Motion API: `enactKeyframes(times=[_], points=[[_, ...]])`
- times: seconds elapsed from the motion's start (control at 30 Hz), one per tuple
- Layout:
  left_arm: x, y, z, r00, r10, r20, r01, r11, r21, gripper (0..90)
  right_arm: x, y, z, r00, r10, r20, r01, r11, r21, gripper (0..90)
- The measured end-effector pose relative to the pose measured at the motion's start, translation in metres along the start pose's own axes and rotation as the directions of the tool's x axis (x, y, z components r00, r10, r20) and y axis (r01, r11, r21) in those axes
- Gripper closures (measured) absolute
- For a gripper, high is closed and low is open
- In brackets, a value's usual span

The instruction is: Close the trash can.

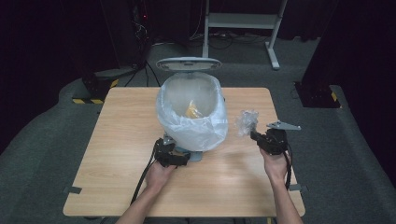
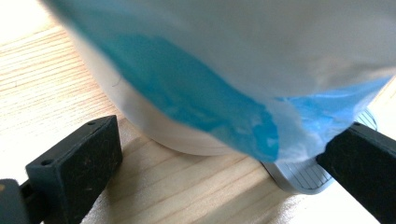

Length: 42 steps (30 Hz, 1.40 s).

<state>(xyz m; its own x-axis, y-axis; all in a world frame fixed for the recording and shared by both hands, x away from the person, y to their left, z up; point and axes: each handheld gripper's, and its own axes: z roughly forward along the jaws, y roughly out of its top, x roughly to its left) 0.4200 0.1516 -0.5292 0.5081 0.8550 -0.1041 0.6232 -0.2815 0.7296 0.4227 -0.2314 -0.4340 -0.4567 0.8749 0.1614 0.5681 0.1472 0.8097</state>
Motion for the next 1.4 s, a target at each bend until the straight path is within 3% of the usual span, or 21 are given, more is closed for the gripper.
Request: enactKeyframes(times=[0.37,0.73,1.0,1.4], points=[[0.0,0.0,0.0,1.0,0.0,0.0,0.0,1.0,0.0,0.3,0.001,0.008,-0.016,0.9998,0.008,-0.019,-0.009,0.999,-0.03,87.7],[0.0,0.0,0.0,1.0,0.0,0.0,0.0,1.0,0.0,0.3,0.009,0.021,-0.032,0.999,-0.014,-0.042,0.012,0.999,-0.052,87.6],[0.0,0.0,0.0,1.0,0.002,0.0,-0.002,1.0,0.0,0.3,0.02,0.035,-0.04,0.9965,-0.059,-0.06,0.055,0.996,-0.07,87.6],[0.0,0.0,0.0,1.0,0.001,0.0,-0.001,1.0,-0.001,0.3,0.032,0.054,-0.049,0.9908,-0.088,-0.102,0.079,0.993,-0.091,87.6]])
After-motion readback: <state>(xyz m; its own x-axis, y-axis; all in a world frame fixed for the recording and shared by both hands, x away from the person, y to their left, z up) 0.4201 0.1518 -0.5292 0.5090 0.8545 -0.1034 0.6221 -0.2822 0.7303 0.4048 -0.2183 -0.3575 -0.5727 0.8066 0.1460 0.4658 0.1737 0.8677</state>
